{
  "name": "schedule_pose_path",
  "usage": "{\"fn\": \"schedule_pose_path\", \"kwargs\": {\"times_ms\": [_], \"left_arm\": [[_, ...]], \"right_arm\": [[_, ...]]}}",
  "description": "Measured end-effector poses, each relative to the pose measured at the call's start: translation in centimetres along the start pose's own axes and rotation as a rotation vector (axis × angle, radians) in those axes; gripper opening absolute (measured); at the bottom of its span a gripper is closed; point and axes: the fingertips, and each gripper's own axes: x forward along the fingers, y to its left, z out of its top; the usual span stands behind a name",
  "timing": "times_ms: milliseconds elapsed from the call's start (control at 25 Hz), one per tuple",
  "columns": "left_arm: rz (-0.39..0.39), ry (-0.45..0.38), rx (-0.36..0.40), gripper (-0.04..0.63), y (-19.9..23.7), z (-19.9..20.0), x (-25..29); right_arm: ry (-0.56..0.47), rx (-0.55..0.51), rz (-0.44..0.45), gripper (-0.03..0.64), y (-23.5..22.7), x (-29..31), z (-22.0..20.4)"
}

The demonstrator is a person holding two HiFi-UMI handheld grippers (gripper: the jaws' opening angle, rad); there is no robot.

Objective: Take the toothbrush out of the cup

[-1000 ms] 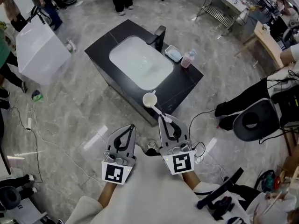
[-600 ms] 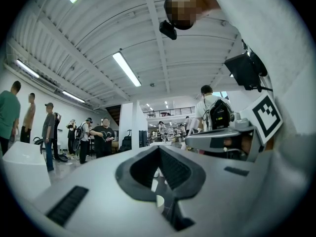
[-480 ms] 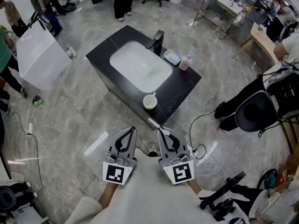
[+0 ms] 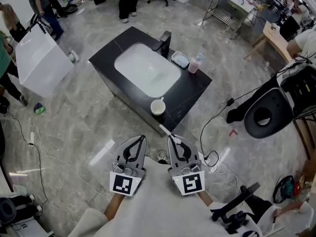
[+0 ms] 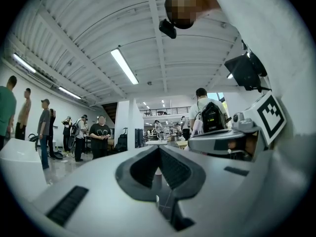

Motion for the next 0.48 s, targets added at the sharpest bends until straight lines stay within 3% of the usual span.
{"fn": "schedule_pose_path", "kwargs": {"times_ms": [480], "left_arm": [[0.011,-0.003,0.006,-0.005,0.19,0.3,-0.25]], "right_arm": [[-0.006,-0.001,0.006,0.023,-0.1,0.53,0.22]]}}
